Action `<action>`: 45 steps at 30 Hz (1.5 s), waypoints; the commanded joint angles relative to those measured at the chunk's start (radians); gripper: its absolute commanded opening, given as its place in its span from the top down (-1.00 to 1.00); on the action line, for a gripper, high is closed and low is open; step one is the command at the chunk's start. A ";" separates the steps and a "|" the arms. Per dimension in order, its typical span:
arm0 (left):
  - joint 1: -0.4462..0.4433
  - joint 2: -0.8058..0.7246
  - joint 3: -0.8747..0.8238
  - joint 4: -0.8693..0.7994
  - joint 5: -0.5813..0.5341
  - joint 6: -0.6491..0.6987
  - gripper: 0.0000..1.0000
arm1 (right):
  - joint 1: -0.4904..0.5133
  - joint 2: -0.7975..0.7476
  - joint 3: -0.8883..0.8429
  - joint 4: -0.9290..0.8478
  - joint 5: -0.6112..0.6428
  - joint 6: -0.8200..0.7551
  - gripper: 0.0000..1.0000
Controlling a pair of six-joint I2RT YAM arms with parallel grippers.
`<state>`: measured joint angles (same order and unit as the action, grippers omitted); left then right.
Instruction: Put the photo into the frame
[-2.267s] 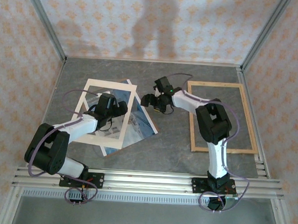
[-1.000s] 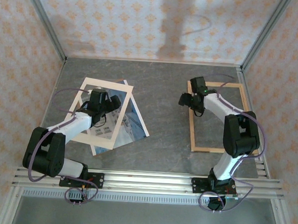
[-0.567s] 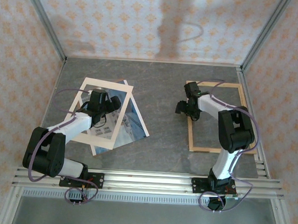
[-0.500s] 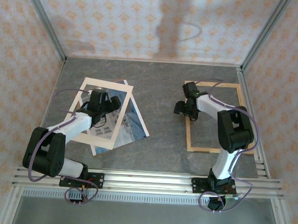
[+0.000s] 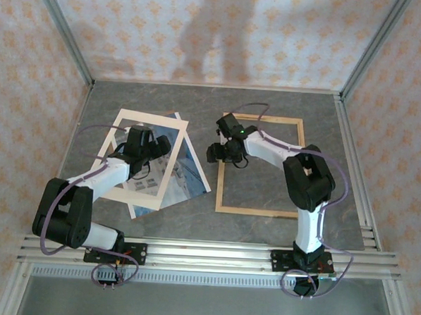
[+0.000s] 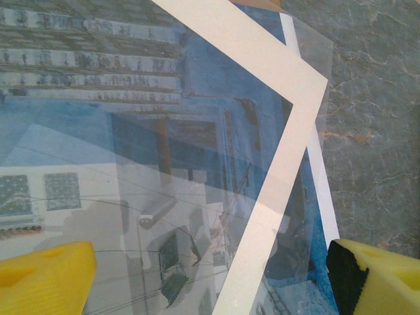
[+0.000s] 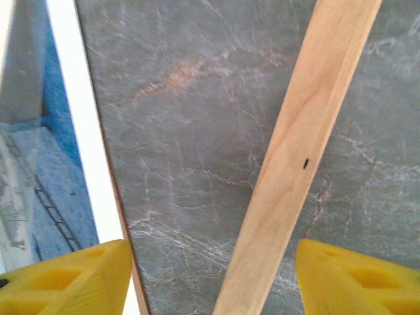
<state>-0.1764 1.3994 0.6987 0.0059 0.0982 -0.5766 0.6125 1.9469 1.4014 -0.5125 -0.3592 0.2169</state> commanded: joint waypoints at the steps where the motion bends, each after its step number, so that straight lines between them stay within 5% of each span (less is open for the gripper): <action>1: 0.018 0.038 0.030 -0.048 -0.029 0.034 -0.84 | 0.002 -0.063 0.027 0.061 0.024 0.023 -0.39; 12: 0.109 0.192 0.147 -0.088 -0.010 0.037 -0.83 | 0.148 0.138 0.163 0.270 -0.044 0.278 -0.24; 30: 0.337 0.330 0.291 -0.099 0.076 0.024 -0.82 | 0.080 0.514 0.656 0.183 0.115 0.343 -0.33; 35: 0.347 0.373 0.289 -0.087 0.141 0.008 -0.81 | 0.079 0.652 0.858 0.090 0.043 0.361 -0.32; 45: 0.347 0.399 0.188 0.020 0.211 -0.059 -0.77 | 0.080 0.685 0.885 0.067 0.008 0.410 -0.33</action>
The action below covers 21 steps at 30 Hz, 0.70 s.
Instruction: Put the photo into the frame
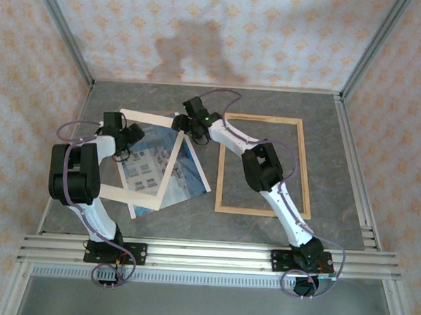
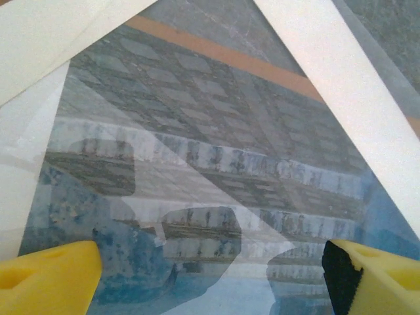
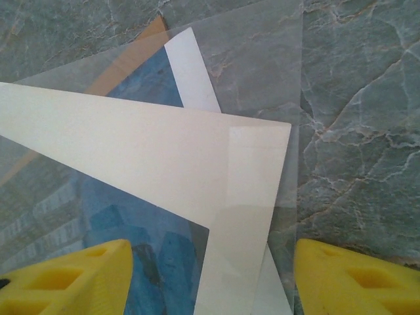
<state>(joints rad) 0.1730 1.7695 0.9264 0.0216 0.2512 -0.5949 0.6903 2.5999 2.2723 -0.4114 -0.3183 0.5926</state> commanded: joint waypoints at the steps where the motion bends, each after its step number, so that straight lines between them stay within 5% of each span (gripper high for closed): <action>1: -0.004 0.031 -0.043 0.009 0.063 -0.045 -0.77 | 0.001 0.033 0.012 -0.023 -0.057 0.047 -0.33; 13: -0.004 0.038 -0.082 0.049 0.071 -0.062 -0.73 | -0.023 -0.103 -0.138 0.202 -0.193 0.108 -0.18; 21: -0.004 0.029 -0.087 0.046 0.065 -0.059 -0.73 | -0.027 -0.185 -0.287 0.323 -0.231 0.103 0.10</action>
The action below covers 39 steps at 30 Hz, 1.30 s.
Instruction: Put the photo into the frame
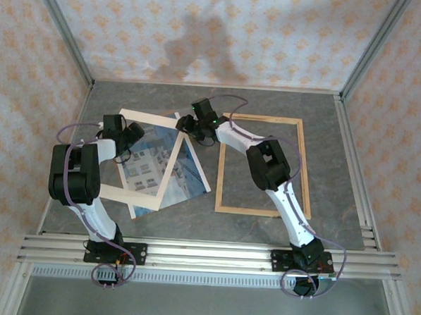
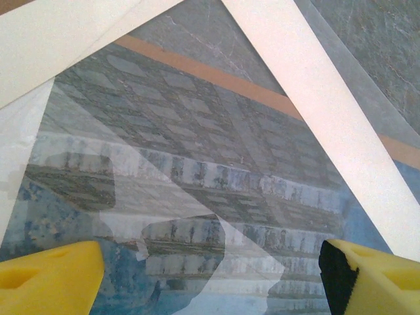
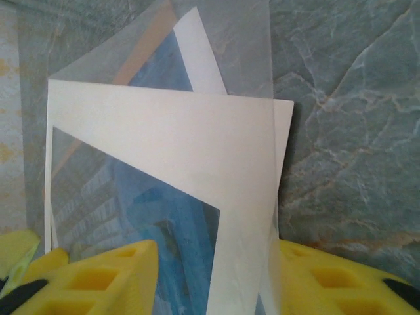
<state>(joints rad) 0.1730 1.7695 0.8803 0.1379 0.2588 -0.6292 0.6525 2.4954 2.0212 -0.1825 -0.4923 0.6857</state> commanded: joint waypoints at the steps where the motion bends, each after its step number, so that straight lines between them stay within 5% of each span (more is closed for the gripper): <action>1: -0.006 0.028 -0.040 -0.070 0.058 -0.024 -0.73 | 0.012 -0.091 -0.059 0.113 -0.064 0.011 0.14; 5: -0.008 0.024 -0.042 -0.070 0.056 -0.025 -0.73 | 0.017 -0.121 -0.125 0.162 -0.063 0.006 0.30; 13: -0.013 -0.027 -0.046 -0.072 0.059 -0.025 -0.72 | 0.013 -0.146 -0.107 0.051 0.017 -0.132 0.98; 20: -0.033 -0.224 -0.126 0.000 0.100 -0.078 -0.71 | -0.044 -0.298 -0.157 -0.186 -0.036 -0.384 1.00; 28: -0.220 -0.432 -0.190 -0.007 -0.012 -0.013 -0.71 | -0.256 -0.617 -0.449 -0.345 -0.136 -0.589 1.00; 34: -0.334 -0.469 -0.156 -0.071 -0.077 0.031 -0.70 | -0.421 -0.671 -0.410 -0.604 -0.157 -0.725 1.00; 39: -0.399 -0.448 -0.125 -0.099 -0.096 0.045 -0.70 | -0.523 -0.648 -0.388 -0.645 -0.118 -0.758 1.00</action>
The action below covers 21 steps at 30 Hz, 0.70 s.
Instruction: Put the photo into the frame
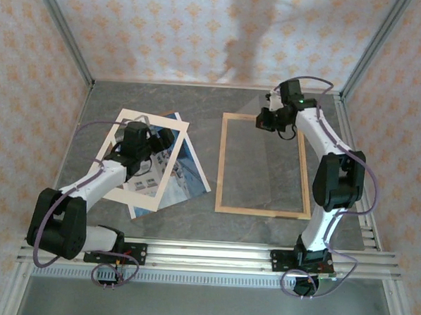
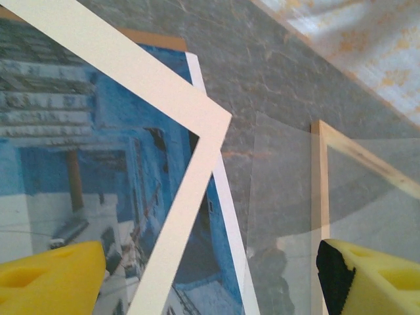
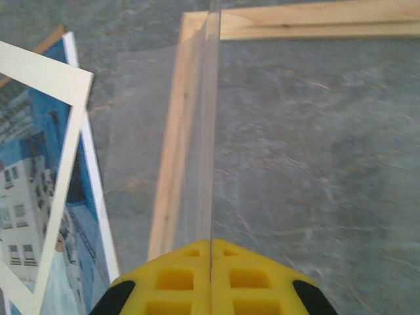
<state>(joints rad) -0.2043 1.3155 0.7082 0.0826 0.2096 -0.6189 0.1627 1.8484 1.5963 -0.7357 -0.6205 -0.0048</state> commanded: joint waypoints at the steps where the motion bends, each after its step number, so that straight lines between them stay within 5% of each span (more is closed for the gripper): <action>1: -0.030 0.010 0.052 -0.048 -0.049 0.036 -0.70 | -0.047 0.011 0.049 -0.104 0.014 -0.082 1.00; 9: -0.099 0.047 0.081 -0.062 -0.067 0.041 -0.70 | -0.109 0.074 0.073 -0.083 0.067 -0.051 1.00; 21: -0.118 0.082 0.118 -0.056 0.083 0.056 -0.78 | -0.140 0.095 0.055 -0.092 0.108 -0.070 1.00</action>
<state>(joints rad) -0.3092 1.3960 0.8013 0.0280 0.2481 -0.5919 0.0360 1.9247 1.6569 -0.8078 -0.5453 -0.0551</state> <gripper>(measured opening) 0.889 0.047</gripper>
